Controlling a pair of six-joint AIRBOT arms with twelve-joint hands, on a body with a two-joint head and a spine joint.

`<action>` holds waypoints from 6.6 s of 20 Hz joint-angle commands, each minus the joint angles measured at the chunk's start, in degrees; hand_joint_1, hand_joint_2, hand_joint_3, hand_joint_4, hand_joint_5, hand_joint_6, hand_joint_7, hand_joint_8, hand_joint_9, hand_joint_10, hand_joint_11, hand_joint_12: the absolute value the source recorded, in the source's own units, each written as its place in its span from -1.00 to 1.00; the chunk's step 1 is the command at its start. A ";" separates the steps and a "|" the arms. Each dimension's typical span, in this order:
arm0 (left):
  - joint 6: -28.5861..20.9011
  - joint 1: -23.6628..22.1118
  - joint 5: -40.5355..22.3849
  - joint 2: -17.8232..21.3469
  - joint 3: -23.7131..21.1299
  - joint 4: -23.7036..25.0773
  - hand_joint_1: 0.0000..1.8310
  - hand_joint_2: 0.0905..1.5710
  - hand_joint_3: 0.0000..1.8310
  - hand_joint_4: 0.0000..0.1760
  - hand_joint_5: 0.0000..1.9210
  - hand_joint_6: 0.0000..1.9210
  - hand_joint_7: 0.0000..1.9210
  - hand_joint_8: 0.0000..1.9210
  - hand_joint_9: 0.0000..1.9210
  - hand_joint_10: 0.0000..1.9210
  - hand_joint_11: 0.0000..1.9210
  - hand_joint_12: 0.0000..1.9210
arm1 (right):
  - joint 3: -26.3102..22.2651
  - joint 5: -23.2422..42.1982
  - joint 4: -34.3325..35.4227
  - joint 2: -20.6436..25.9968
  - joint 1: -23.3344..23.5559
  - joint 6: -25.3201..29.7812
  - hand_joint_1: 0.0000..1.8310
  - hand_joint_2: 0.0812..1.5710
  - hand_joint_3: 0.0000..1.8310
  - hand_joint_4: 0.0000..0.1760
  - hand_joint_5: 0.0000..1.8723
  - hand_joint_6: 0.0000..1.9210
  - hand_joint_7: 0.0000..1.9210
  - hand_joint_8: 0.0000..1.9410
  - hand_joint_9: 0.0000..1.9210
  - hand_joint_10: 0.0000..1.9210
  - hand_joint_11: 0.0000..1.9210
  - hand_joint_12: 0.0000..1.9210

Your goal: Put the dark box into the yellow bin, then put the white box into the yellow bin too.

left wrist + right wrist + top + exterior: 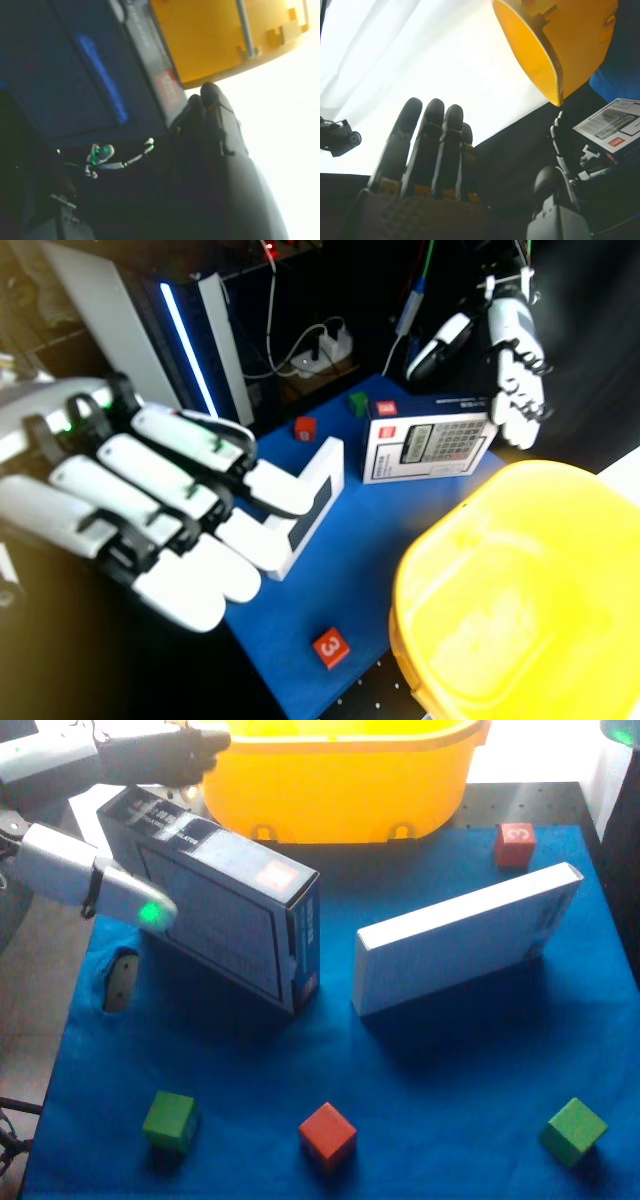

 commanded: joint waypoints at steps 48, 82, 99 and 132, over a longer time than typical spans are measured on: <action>4.17 -21.69 -5.20 -5.26 11.98 -19.16 0.50 0.38 -1.00 -1.00 -0.02 0.05 0.04 -0.08 -0.09 0.34 -0.51 0.39 | 3.34 6.94 0.59 -5.89 0.99 -0.02 -0.79 0.36 -0.99 -1.00 -0.56 -0.99 -0.46 -1.00 -0.51 -1.00 -0.68 -0.78; 1.20 -20.45 -7.87 -20.32 23.92 -19.50 0.11 0.12 -1.00 -0.01 -0.52 -1.00 -0.61 -1.00 -0.69 -1.00 -0.74 -0.80 | 4.60 6.97 -3.94 -11.09 3.87 4.89 -0.75 0.26 -1.00 -1.00 -0.59 -1.00 -0.52 -1.00 -0.50 -0.99 -0.58 -0.90; 0.60 -18.50 -8.25 -15.63 20.47 -20.14 0.02 -0.01 -1.00 1.00 -0.75 -1.00 -0.78 -1.00 -0.85 -1.00 -0.86 -0.92 | 2.92 7.06 -3.63 -8.93 3.64 7.07 -0.83 0.19 -1.00 -1.00 -0.66 -1.00 -0.48 -1.00 -0.52 -1.00 -0.61 -0.93; 1.67 -10.98 -8.22 -10.88 18.29 -25.19 0.07 0.08 -0.99 1.00 -0.76 -1.00 -0.79 -1.00 -0.87 -1.00 -1.00 -0.55 | -0.35 6.68 2.75 -11.72 -16.28 10.87 -0.12 0.03 -1.00 -0.51 -0.73 -0.99 -0.61 -0.99 -0.68 -0.99 -0.81 -0.95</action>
